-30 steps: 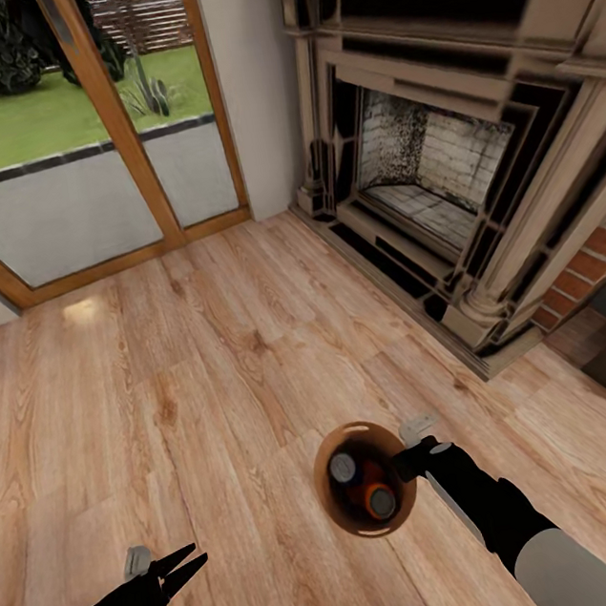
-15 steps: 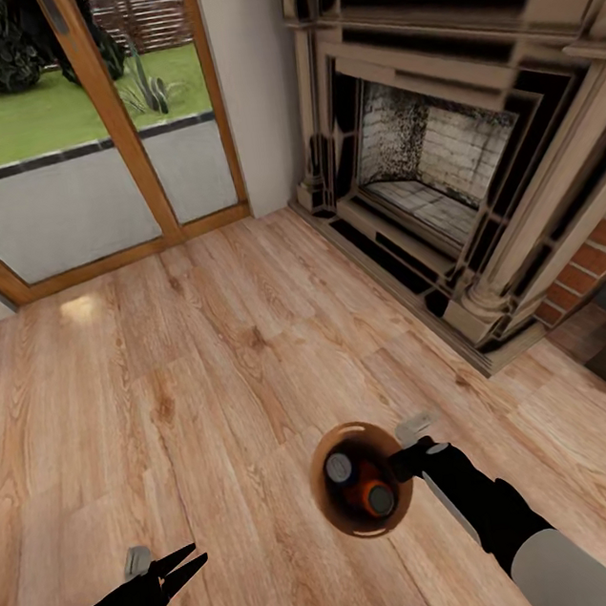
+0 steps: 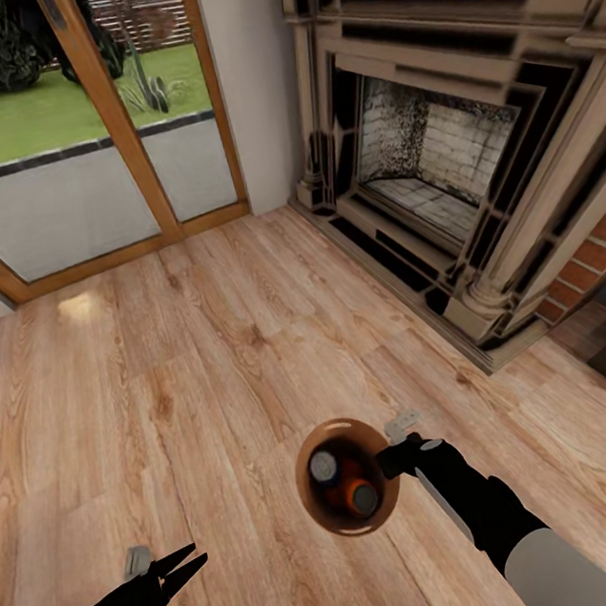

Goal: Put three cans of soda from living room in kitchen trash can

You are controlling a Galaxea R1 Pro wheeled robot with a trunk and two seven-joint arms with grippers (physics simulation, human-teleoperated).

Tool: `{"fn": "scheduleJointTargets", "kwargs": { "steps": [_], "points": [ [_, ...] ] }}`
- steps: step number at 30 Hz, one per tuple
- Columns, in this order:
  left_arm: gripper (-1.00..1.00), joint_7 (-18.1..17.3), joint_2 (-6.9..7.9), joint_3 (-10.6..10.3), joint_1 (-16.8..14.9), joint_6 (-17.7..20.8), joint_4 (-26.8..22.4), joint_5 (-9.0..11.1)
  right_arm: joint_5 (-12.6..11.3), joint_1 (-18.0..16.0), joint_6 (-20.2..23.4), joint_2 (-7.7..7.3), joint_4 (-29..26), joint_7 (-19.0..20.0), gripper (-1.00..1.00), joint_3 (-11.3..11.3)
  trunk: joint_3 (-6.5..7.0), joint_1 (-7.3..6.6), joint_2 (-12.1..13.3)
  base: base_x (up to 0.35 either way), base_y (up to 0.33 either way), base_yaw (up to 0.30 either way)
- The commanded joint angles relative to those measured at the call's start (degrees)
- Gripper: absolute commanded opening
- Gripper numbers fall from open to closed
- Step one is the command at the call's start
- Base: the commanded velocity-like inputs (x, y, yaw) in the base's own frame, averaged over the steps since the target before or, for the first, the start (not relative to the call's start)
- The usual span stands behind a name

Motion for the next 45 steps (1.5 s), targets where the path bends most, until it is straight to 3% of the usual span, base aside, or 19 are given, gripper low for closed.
{"fn": "scheduleJointTargets", "kwargs": {
  "steps": [1, 45],
  "points": [
    [1.00, -0.01, 0.00, 0.00, 0.00, 0.00, 0.00, 0.00, -0.63, -0.02, 0.02, 0.02, -0.04, 0.44, -1.00, -0.01, -0.18, 0.22, -0.42, 0.000, 0.000, 0.000],
    [1.00, -0.02, 0.00, 0.00, 0.00, -0.18, 0.00, 0.04, -0.63, -0.02, 0.02, 0.04, -0.05, 0.52, -1.00, -0.01, -8.08, 9.89, -18.07, 0.000, 0.000, 0.000]
  ]
}}
